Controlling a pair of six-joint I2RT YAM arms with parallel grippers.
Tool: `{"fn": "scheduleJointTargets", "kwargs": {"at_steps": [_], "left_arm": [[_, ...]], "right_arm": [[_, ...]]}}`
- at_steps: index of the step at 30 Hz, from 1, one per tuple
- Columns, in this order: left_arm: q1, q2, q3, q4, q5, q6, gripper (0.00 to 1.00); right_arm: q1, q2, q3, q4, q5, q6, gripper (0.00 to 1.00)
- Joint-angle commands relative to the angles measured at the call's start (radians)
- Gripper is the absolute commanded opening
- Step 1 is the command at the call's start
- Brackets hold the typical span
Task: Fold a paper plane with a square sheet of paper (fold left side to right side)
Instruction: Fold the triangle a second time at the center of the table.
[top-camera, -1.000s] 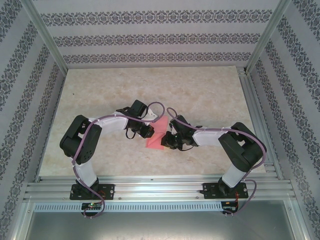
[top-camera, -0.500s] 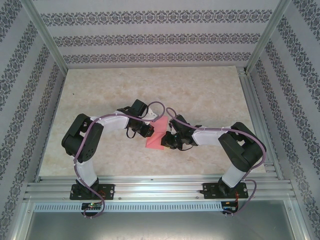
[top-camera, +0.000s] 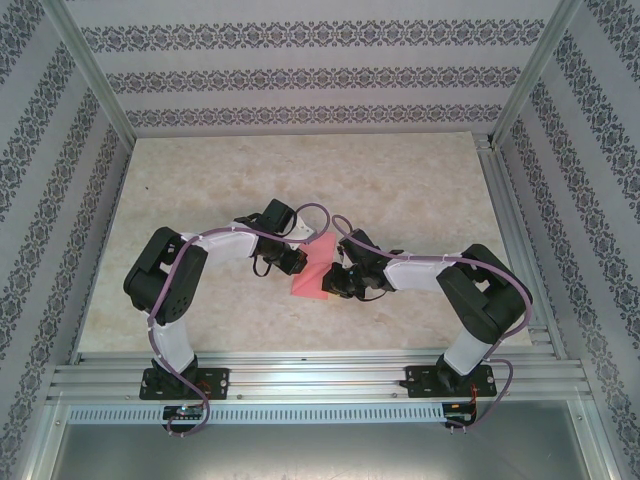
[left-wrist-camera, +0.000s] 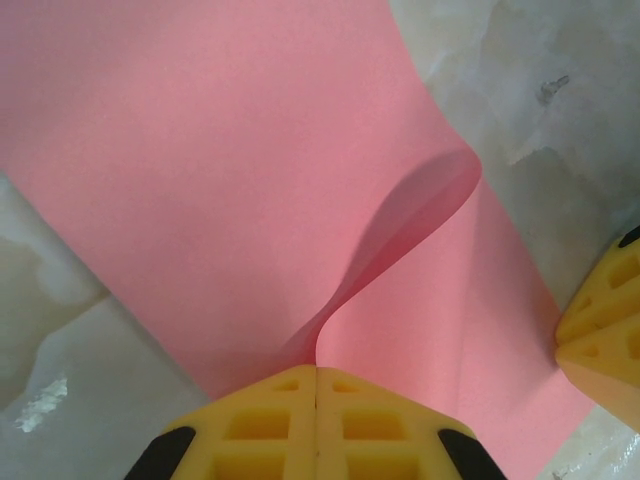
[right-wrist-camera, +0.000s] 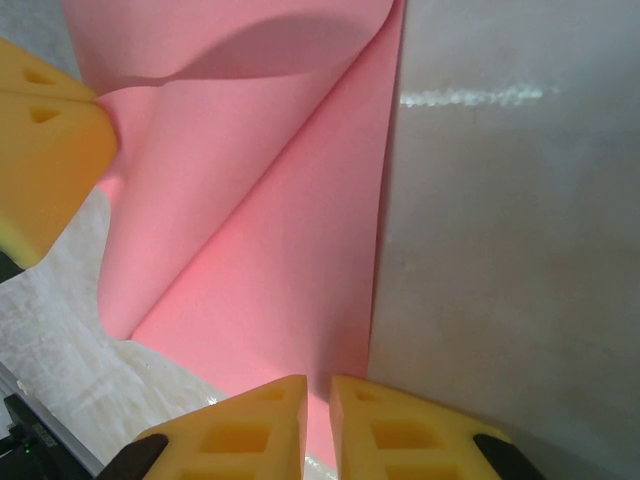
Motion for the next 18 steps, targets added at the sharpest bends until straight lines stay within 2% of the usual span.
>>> {"fn": "scheduleJointTargets", "kwargs": {"at_steps": [1,18], "left_arm": [[0.012,0.005,-0.006,0.039,-0.004,0.004,0.02],[-0.010,0.040,-0.055,0.052,-0.011,-0.012,0.02]], "right_arm": [[0.011,0.027,0.006,-0.064,0.040,-0.019,0.16],[0.003,-0.072,0.059,-0.077,0.044,-0.034,0.21]]}}
